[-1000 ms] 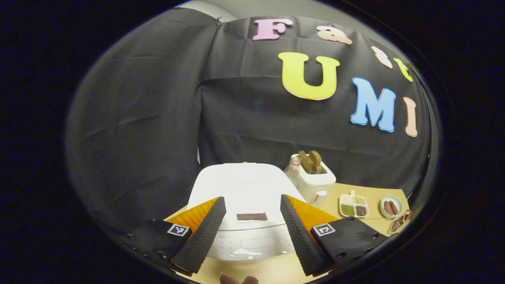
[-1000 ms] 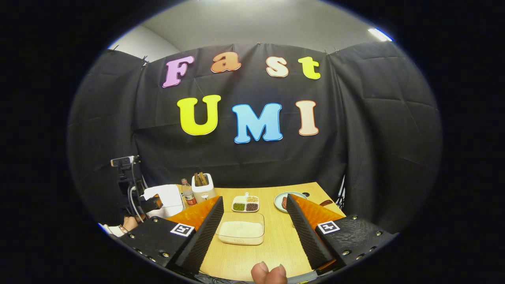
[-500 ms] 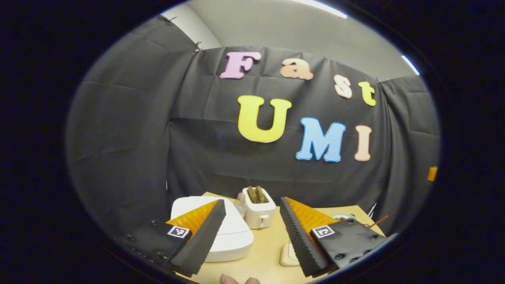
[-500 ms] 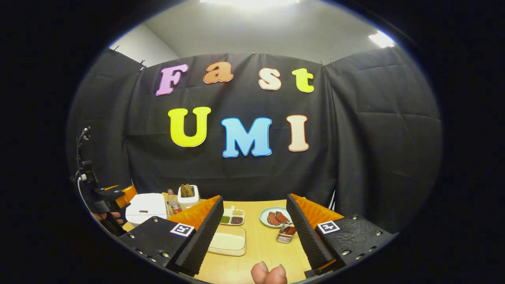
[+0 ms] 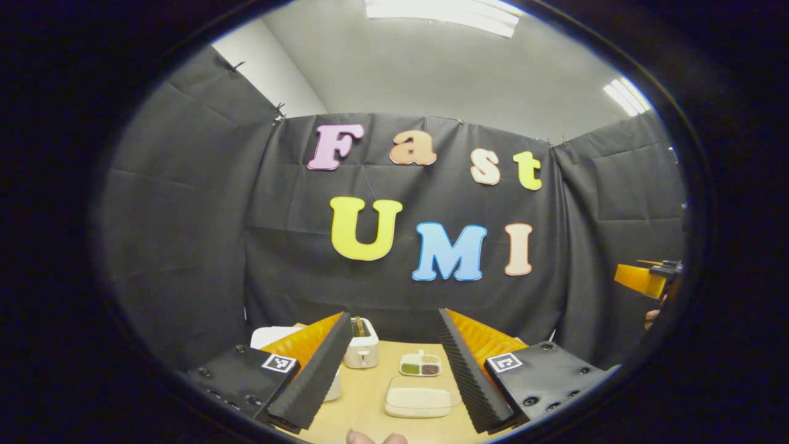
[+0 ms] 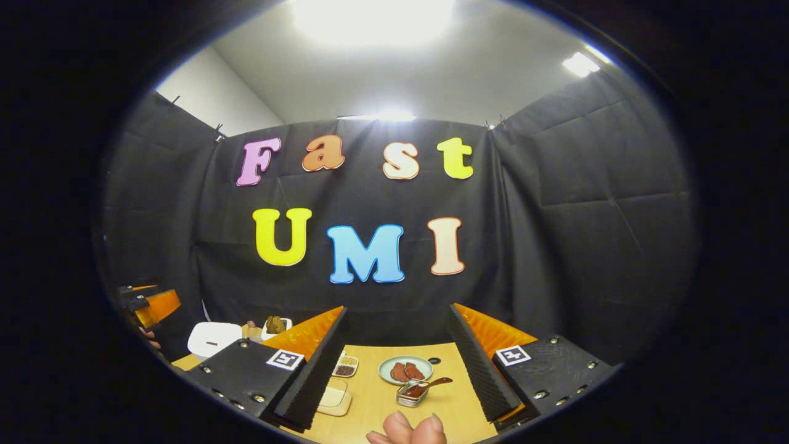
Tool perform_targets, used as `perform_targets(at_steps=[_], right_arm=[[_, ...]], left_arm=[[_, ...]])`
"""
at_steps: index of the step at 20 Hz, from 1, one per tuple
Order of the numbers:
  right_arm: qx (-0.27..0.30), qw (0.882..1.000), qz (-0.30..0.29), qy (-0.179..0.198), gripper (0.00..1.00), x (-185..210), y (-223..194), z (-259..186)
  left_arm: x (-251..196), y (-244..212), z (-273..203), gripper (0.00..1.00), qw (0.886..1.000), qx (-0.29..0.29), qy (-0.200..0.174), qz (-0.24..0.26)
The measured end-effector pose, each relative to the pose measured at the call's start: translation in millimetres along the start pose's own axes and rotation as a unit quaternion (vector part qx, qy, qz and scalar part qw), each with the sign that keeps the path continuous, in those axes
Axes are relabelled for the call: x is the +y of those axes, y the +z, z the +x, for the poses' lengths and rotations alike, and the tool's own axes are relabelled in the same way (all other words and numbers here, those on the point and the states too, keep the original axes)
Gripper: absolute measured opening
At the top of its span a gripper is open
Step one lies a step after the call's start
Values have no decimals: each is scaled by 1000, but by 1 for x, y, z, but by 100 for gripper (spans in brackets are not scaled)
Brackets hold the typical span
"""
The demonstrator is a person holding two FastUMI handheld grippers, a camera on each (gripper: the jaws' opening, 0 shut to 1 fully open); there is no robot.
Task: Close the left gripper, press the button to open the rice cooker; take a wooden spoon from the chopstick holder with the right hand, scoop a spoonful of rice and pour it into the rice cooker, then put the wooden spoon back into the chopstick holder.
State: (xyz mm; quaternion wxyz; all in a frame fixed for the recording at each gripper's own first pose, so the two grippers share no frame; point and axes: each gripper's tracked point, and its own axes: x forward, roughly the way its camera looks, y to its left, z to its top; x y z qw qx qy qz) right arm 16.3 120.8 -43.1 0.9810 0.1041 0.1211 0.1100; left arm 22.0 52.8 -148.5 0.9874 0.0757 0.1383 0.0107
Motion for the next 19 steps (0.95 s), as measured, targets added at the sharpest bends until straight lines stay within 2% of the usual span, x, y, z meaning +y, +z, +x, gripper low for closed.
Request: perform_targets(at_steps=[4,6,9,14,16,19], right_arm=[[-4,999,21,34,98,-5,-7,-7],[8,999,32,41,98,-1,-14,-11],[11,998,35,46,97,9,-9,-14],[3,998,26,64,97,39,-7,-12],[17,997,24,72,97,49,-12,-12],[-2,998,30,55,97,47,3,-9]], left_arm=[[-53,24,-28,93,999,-31,-25,20],[-58,26,-53,94,999,-31,-28,34],[-55,34,-59,97,999,-33,-23,22],[-30,37,-56,95,999,-37,-16,18],[-23,33,-56,94,999,-26,-15,17],[-19,37,-57,93,999,-34,-18,-7]])
